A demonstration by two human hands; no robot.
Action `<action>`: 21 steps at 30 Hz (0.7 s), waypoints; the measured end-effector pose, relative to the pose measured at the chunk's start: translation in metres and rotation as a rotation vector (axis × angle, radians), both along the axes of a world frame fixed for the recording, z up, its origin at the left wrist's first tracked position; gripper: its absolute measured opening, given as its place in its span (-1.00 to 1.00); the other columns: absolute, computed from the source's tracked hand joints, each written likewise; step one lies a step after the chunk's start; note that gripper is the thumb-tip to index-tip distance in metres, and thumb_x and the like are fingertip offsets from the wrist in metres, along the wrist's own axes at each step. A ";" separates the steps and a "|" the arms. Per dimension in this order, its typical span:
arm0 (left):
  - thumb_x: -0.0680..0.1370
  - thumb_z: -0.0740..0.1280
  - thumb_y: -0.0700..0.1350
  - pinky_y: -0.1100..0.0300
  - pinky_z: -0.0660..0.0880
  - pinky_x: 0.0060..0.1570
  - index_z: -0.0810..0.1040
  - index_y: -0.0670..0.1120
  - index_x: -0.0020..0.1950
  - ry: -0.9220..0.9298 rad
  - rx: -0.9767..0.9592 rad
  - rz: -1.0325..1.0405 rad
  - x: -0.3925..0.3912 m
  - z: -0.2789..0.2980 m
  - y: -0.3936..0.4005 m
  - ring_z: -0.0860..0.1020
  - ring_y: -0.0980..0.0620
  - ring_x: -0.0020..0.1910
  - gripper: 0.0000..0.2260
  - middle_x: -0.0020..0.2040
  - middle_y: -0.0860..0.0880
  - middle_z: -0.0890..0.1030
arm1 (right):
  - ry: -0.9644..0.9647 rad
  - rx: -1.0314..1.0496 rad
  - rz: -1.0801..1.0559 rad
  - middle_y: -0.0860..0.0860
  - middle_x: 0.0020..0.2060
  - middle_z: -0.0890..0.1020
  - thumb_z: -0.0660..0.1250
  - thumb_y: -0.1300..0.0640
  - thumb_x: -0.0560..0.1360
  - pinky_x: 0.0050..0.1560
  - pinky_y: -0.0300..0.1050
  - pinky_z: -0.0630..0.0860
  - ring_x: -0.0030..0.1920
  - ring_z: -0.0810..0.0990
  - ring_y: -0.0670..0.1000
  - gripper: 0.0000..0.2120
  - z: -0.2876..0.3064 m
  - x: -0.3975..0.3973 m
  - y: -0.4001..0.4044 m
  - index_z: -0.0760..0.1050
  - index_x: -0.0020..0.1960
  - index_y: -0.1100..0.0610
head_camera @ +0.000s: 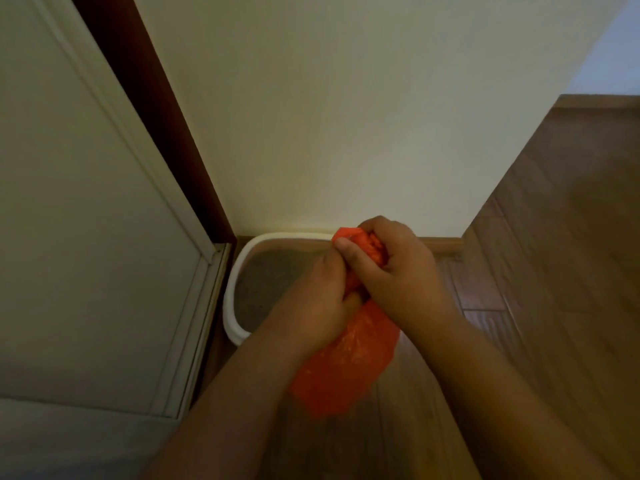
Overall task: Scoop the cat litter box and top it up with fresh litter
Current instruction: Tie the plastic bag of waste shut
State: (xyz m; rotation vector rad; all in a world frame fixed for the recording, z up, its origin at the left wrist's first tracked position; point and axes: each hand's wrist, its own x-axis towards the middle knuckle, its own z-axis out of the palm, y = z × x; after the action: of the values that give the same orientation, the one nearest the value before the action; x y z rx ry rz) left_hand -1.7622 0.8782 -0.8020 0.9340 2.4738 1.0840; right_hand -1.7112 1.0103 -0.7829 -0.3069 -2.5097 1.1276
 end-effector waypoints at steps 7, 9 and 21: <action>0.61 0.25 0.12 0.31 0.44 0.07 0.22 0.15 0.49 0.011 -0.021 0.028 -0.008 0.200 -0.003 0.50 0.21 0.10 -0.54 0.28 0.09 0.50 | -0.047 -0.039 0.015 -0.11 -0.05 0.57 0.29 -0.23 0.54 -0.06 -0.29 0.48 -0.03 0.53 -0.20 -0.72 0.210 -0.006 -0.005 0.53 0.13 -0.09; 0.62 0.24 0.15 0.14 0.53 0.16 0.19 0.16 0.51 -0.004 -0.022 0.037 -0.005 0.271 -0.003 0.54 0.08 0.19 -0.51 0.32 0.04 0.49 | -0.048 -0.050 0.014 -0.10 -0.05 0.58 0.30 -0.22 0.54 -0.05 -0.25 0.52 -0.04 0.55 -0.18 -0.72 0.285 -0.003 -0.004 0.54 0.12 -0.08; 0.64 0.28 0.07 0.25 0.54 0.10 0.23 0.12 0.54 0.054 0.113 -0.086 0.069 0.659 0.028 0.57 0.15 0.15 -0.52 0.28 0.11 0.54 | -0.032 -0.042 -0.009 -0.11 -0.10 0.62 0.31 -0.20 0.57 -0.10 -0.17 0.60 -0.10 0.61 -0.13 -0.74 0.671 0.084 0.027 0.52 0.12 -0.05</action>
State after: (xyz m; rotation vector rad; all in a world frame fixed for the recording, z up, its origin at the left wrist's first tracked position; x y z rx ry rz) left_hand -1.6930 0.9063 -0.1432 1.1062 2.4105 1.1956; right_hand -1.6277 1.0370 -0.1114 -0.3498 -2.5118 1.1828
